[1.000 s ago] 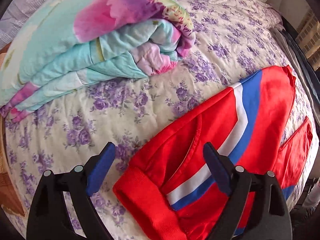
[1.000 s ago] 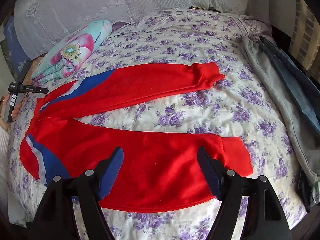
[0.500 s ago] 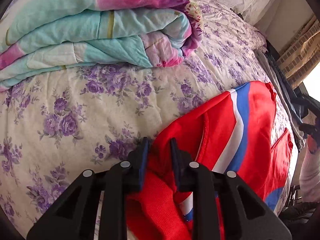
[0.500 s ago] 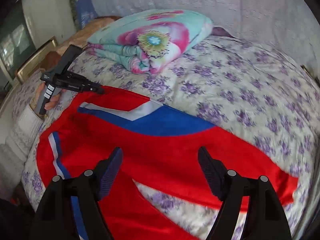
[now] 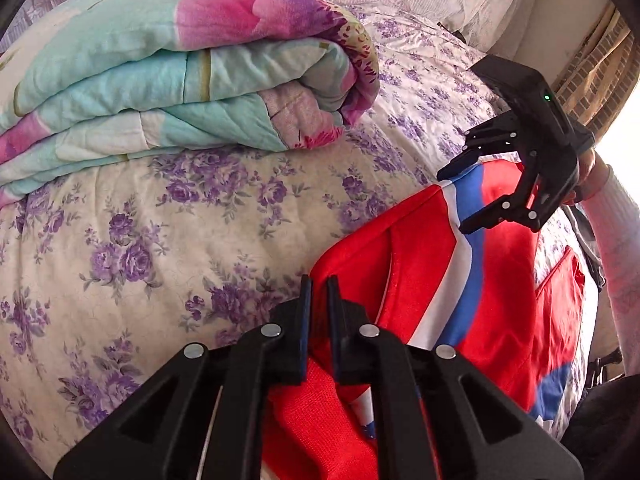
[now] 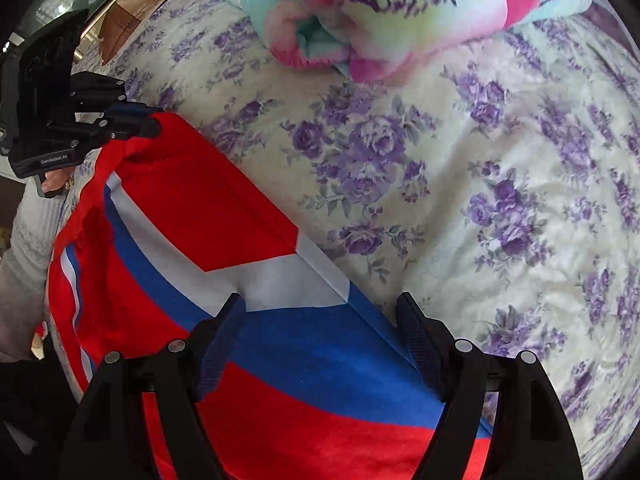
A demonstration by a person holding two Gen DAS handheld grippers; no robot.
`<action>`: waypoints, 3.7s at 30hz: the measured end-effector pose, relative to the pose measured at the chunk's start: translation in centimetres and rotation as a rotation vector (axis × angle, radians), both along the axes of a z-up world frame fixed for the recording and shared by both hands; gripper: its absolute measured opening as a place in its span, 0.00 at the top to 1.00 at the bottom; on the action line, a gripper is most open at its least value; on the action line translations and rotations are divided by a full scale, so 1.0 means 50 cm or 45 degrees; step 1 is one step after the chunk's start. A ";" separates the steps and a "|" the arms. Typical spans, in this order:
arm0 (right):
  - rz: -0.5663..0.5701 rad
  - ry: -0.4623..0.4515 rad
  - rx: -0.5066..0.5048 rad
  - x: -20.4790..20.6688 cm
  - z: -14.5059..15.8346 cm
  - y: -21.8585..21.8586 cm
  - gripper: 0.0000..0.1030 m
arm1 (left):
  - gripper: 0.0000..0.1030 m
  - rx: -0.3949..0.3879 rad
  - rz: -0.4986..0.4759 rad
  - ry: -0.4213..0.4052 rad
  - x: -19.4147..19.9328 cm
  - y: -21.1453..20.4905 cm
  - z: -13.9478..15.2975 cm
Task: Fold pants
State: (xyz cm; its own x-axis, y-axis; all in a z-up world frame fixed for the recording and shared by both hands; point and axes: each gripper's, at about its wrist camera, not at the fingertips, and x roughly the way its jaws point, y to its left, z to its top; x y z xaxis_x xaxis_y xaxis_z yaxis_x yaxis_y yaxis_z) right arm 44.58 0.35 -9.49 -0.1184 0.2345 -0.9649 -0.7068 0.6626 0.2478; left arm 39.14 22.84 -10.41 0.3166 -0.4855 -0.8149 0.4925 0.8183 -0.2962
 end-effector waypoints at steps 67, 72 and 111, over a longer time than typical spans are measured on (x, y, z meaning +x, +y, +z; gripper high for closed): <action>-0.157 -0.539 0.494 -0.737 0.190 -0.025 0.45 | 0.34 -0.108 0.201 -0.387 -0.628 0.010 0.211; -0.306 -0.525 0.442 -0.699 0.150 0.013 0.90 | 0.71 -0.128 0.263 -0.184 -0.548 -0.080 0.138; -1.276 -0.103 -0.468 -0.256 0.028 -0.418 0.86 | 1.00 -0.036 0.556 0.068 -0.559 -0.108 -0.017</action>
State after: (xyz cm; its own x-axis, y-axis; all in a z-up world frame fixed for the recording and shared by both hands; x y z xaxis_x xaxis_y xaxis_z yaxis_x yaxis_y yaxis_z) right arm 31.80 -20.55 -8.10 0.0342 -0.1172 -0.9925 0.1957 0.9747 -0.1084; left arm 11.20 17.46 -11.26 0.4546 -0.3375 -0.8243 0.0852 0.9377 -0.3369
